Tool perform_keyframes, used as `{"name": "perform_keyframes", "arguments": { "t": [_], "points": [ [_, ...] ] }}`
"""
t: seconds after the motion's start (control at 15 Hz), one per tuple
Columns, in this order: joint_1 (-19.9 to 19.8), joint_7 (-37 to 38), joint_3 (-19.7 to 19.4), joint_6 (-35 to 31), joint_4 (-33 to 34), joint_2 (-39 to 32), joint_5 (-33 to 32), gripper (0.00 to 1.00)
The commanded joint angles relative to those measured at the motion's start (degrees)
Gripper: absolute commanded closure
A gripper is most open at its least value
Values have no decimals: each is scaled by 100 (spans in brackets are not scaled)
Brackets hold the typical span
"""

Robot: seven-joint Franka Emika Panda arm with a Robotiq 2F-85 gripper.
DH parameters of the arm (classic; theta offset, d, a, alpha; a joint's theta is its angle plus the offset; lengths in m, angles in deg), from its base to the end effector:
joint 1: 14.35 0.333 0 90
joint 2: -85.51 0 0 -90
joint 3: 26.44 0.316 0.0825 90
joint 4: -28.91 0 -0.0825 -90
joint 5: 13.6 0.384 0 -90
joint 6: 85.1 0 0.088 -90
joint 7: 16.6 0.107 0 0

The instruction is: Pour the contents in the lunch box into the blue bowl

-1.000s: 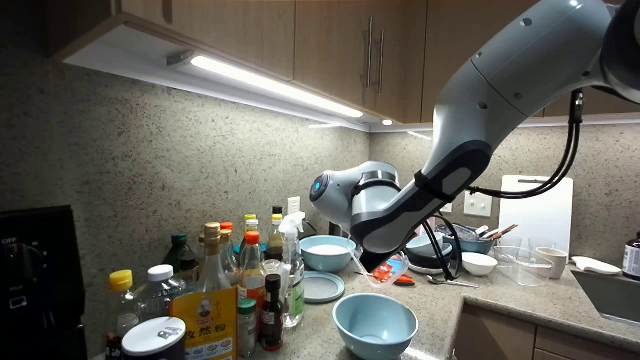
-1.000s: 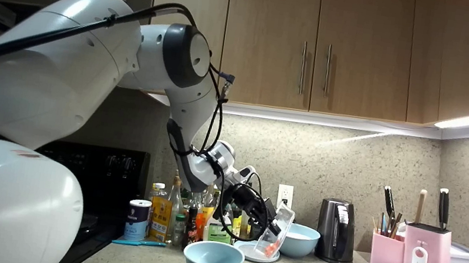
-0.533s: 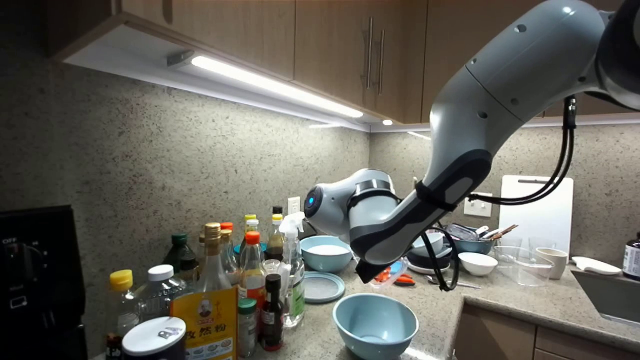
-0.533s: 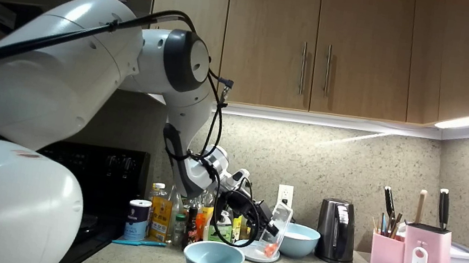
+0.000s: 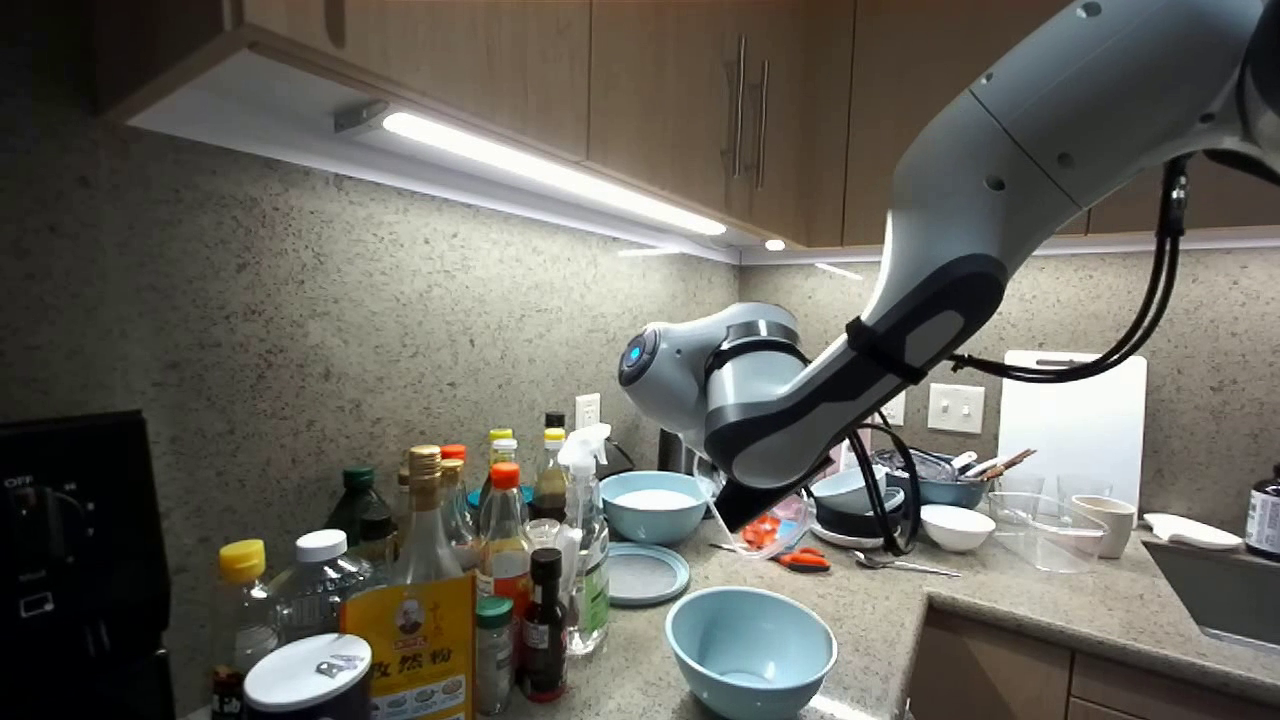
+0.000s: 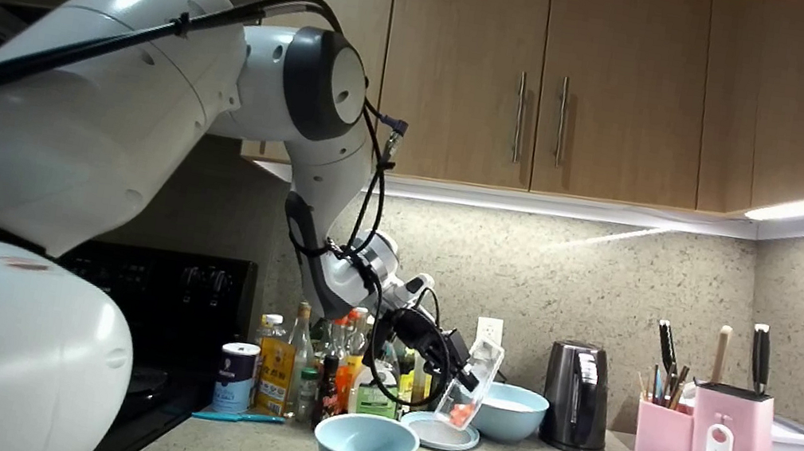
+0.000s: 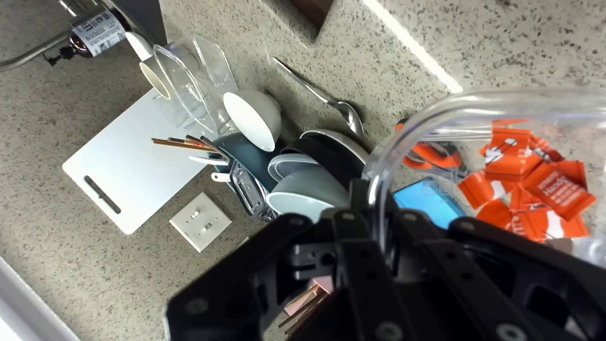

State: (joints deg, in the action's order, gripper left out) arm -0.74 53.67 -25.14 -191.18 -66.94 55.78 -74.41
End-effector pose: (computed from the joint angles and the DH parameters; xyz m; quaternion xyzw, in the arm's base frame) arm 0.6549 0.1017 0.3119 0.8575 -0.2013 0.1978 0.4301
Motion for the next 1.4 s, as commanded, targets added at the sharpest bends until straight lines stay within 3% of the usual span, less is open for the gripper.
{"name": "perform_keyframes", "arguments": {
  "t": [0.0,0.27,0.33,0.53,0.6,0.67,0.93,1.33],
  "points": [
    [-227,-809,282,-77,-653,695,539,99],
    [-401,-1521,459,-631,-1328,1243,1385,99],
    [-149,-1137,283,-257,-729,722,1085,94],
    [-205,-1283,329,-453,-1059,987,1256,94],
    [-214,-1285,333,-461,-1092,1016,1260,99],
    [-95,-914,296,-378,-1120,1003,1032,99],
    [420,609,298,333,-1022,673,54,99],
    [944,1155,600,1945,-700,74,-107,99]
  ]
}}
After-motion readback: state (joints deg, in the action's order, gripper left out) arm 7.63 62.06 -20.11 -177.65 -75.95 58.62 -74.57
